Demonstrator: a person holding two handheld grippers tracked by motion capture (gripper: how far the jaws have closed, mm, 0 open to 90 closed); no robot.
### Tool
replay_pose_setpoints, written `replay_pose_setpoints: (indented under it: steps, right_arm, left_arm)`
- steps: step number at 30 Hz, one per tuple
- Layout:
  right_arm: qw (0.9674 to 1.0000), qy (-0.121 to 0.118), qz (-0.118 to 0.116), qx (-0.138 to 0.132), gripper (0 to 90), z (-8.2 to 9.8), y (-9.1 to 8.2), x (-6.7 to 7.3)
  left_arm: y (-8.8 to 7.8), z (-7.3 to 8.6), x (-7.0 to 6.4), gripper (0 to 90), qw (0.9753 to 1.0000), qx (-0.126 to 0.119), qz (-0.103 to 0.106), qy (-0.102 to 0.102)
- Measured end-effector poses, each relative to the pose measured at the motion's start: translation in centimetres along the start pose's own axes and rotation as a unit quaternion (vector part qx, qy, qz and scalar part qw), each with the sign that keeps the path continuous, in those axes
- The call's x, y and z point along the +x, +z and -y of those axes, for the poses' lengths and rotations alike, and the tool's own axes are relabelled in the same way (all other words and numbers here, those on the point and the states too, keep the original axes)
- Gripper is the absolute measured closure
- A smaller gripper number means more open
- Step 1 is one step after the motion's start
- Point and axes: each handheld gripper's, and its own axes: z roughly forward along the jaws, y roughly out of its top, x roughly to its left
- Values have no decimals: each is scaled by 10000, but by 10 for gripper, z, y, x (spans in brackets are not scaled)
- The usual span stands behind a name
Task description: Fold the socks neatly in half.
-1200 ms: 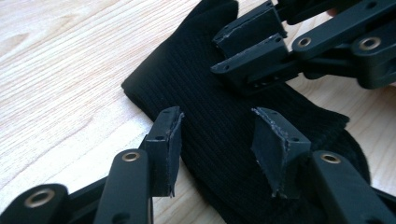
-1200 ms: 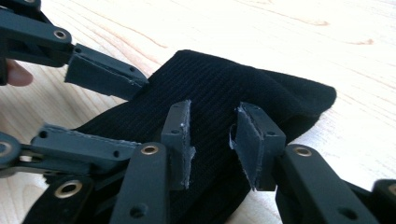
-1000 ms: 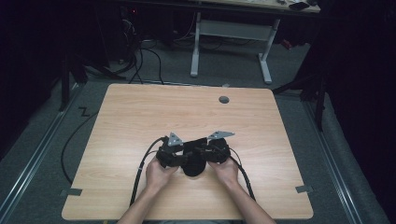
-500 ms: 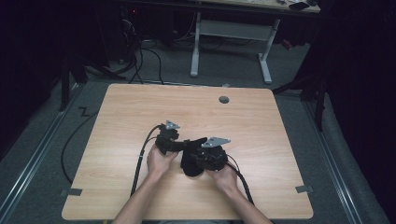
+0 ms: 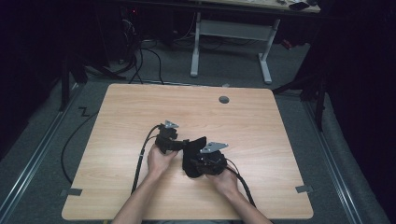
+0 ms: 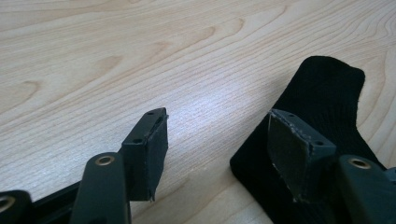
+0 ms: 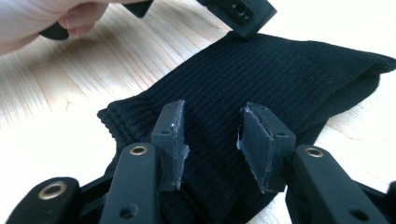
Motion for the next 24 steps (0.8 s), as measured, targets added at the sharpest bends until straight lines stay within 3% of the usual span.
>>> replay_pose_setpoints:
  steps: [4, 12, 16, 24]
  right_arm:
    - [10000, -45, -16, 23, 592, 1, -1, -1]
    - [10000, -48, -17, 33, 591, 1, -2, -1]
    - [10000, -63, -40, 34, 591, 2, -3, -2]
    - [9999, -28, -104, -28, 591, 5, -2, -5]
  left_arm:
    - [-4, -2, 2, 390, 10000, -73, 7, -48]
    - [7, -16, -7, 377, 9994, 256, 166, 153]
    - [15, -16, -10, 388, 9986, 393, 306, 170]
    - [20, -13, -13, 388, 9980, 507, 298, 249]
